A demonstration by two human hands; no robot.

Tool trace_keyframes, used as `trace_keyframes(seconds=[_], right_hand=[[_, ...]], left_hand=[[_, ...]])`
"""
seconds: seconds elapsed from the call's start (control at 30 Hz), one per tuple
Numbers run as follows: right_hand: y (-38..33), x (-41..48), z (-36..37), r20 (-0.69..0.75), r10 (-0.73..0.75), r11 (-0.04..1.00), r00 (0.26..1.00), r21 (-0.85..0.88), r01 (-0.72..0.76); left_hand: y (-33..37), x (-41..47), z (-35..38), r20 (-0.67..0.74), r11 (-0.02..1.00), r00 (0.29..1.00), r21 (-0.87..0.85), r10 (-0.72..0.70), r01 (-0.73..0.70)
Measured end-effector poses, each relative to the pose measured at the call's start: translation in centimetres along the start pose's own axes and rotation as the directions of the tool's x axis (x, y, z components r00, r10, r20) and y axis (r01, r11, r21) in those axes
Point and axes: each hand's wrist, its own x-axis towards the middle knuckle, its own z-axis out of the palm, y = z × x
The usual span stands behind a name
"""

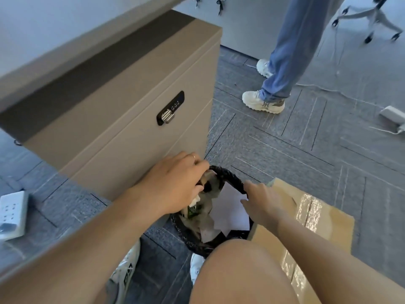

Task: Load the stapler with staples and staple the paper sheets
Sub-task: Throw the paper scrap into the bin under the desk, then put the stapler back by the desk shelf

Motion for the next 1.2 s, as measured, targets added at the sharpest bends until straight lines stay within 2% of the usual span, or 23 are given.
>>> trace_keyframes(seconds=[0.1, 0.23, 0.43, 0.6, 0.77, 0.93, 1.07, 1.2], right_hand=[[0.8, -1.6, -2.1, -0.032, 0.000, 1.000, 0.999, -0.010, 0.000], [1.2, -4.5, -6.8, -0.112, -0.106, 0.992, 0.988, -0.087, 0.097], [-0.8, -10.0, -16.0, -0.253, -0.218, 0.970, 0.943, -0.162, 0.181], [-4.8, -15.7, -24.1, -0.369, -0.361, 0.932, 0.856, -0.186, 0.312], [-9.6, -20.8, -30.8, -0.452, -0.494, 0.867, 0.743, -0.185, 0.464], [-16.9, -23.9, -35.5, -0.466, -0.619, 0.769, 0.632, -0.199, 0.607], [-24.3, -24.4, -36.2, -0.414, -0.714, 0.680, 0.565, -0.215, 0.701], [-32.8, -24.6, -34.7, -0.325, -0.807, 0.577, 0.492, -0.259, 0.775]], left_hand=[[0.7, -0.3, -0.4, 0.014, 0.999, 1.000, 0.034, -0.015, 0.014], [1.3, -2.6, -2.5, 0.064, 0.997, 0.995, 0.022, -0.073, 0.072], [4.0, -7.7, -12.6, 0.050, 0.984, 0.983, -0.003, -0.176, 0.177], [6.2, -14.0, -22.3, -0.109, 0.988, 0.984, 0.050, -0.138, 0.144], [4.8, -21.5, -30.3, -0.216, 0.963, 0.942, 0.025, -0.256, 0.268], [-0.1, -32.2, -35.0, -0.238, 0.837, 0.827, 0.085, -0.510, 0.541], [-4.1, -41.4, -35.2, -0.218, 0.672, 0.655, -0.006, -0.724, 0.741], [-7.2, -49.7, -33.4, -0.179, 0.516, 0.496, -0.090, -0.850, 0.852]])
